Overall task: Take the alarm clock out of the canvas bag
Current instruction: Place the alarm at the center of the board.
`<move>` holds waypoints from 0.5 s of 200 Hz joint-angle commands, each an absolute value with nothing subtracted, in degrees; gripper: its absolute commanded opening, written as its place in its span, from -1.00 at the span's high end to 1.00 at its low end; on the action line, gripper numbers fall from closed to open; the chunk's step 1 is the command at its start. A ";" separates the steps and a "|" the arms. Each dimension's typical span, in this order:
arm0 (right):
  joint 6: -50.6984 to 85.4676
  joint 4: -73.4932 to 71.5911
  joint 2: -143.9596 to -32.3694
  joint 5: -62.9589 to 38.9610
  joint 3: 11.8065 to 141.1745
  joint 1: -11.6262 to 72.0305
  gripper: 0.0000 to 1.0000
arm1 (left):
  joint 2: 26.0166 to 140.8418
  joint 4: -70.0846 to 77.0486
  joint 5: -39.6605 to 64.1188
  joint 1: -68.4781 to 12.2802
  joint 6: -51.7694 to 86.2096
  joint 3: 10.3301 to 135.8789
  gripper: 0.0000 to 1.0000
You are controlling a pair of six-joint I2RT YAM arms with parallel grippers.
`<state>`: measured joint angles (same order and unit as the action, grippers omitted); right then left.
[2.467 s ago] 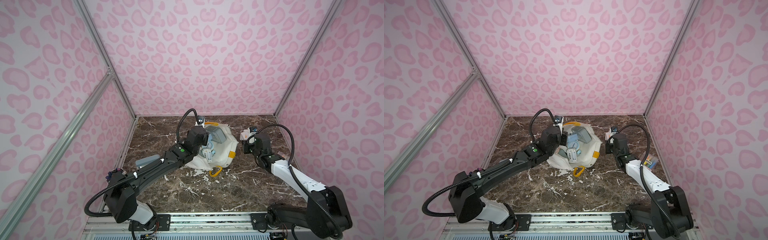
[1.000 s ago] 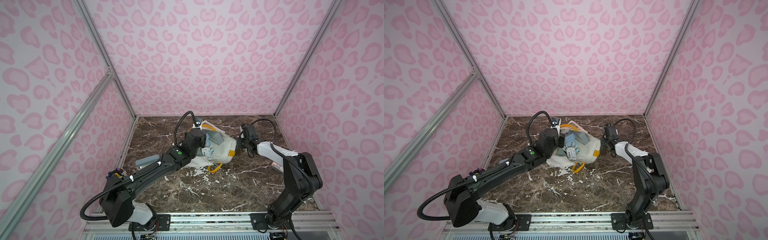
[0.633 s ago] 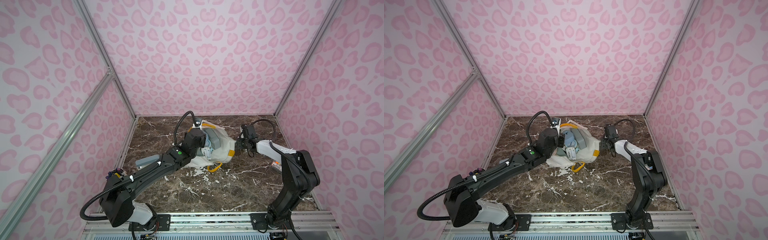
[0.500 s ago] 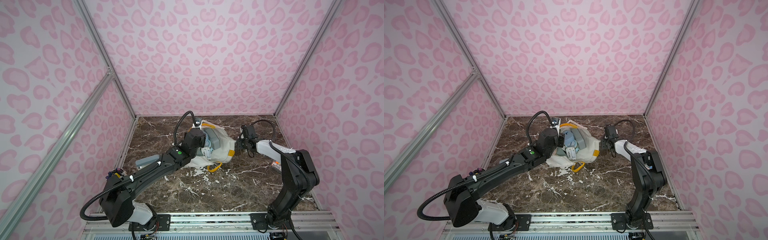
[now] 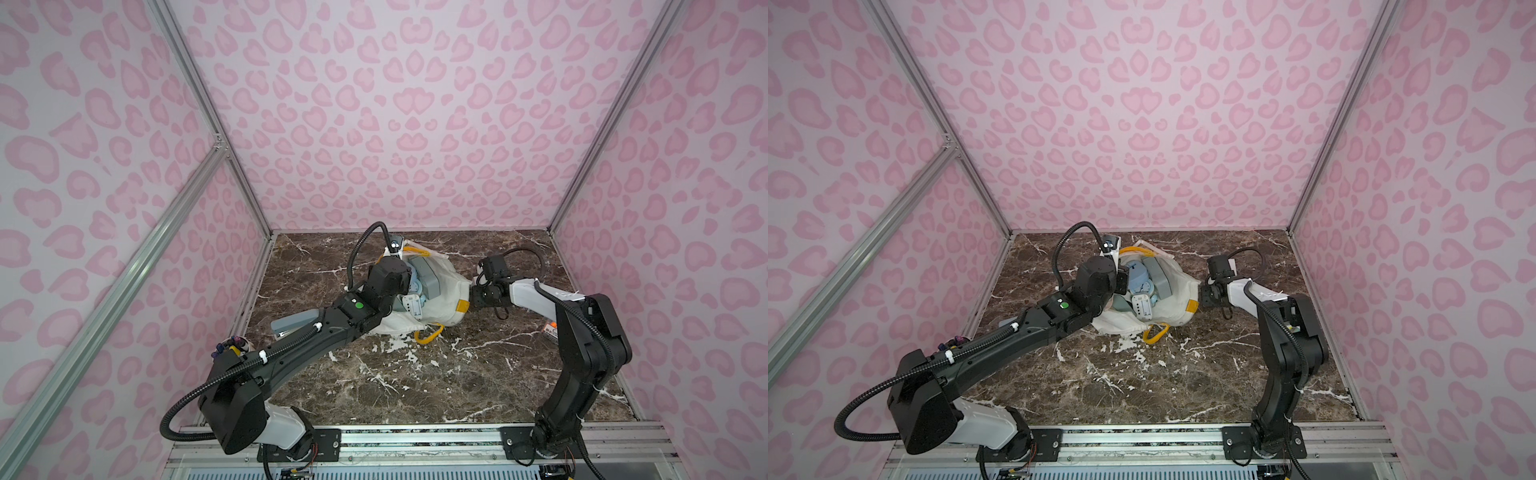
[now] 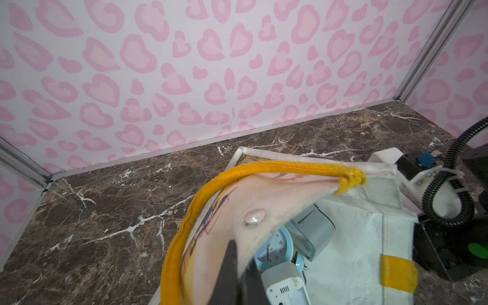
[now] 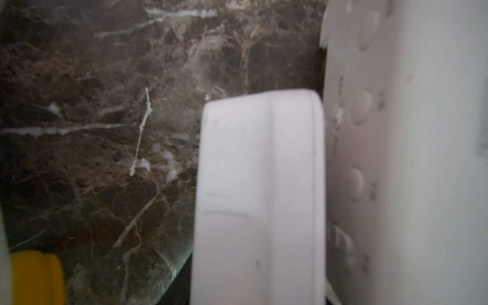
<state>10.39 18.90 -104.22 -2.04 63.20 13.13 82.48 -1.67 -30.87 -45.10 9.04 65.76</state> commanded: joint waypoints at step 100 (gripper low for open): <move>14.47 17.38 -97.29 -2.20 61.03 12.82 -0.30 | 83.20 -0.70 -32.08 -45.02 7.99 67.21 0.94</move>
